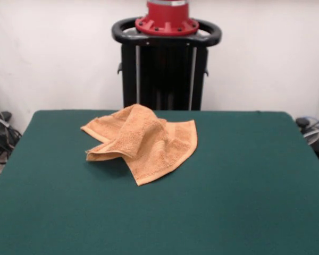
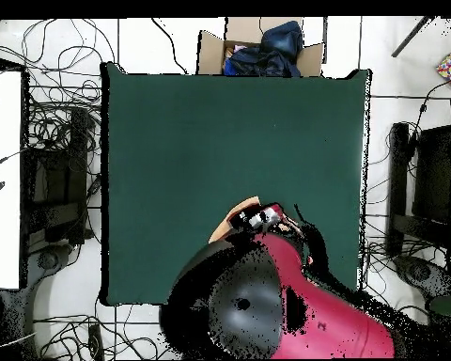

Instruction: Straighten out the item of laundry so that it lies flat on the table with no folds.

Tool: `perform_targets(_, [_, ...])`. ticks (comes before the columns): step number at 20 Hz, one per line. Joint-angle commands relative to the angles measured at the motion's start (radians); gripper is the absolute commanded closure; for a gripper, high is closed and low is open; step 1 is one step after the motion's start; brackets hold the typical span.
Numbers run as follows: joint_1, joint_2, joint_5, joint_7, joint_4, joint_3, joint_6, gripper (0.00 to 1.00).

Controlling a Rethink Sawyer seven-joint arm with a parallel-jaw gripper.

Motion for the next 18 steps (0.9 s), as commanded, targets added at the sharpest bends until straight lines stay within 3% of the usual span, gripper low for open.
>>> perform_targets(1, [-0.022,0.107,-0.002,0.088,0.176,0.122,-0.057,0.0])
perform_targets(9, [-0.135,0.09,0.087,0.014,0.3,0.25,-0.26,0.0])
perform_targets(12, [-0.164,0.094,0.103,0.011,0.329,0.286,-0.265,0.0])
perform_targets(18, [-0.165,0.118,0.037,0.039,0.31,0.28,-0.276,0.0])
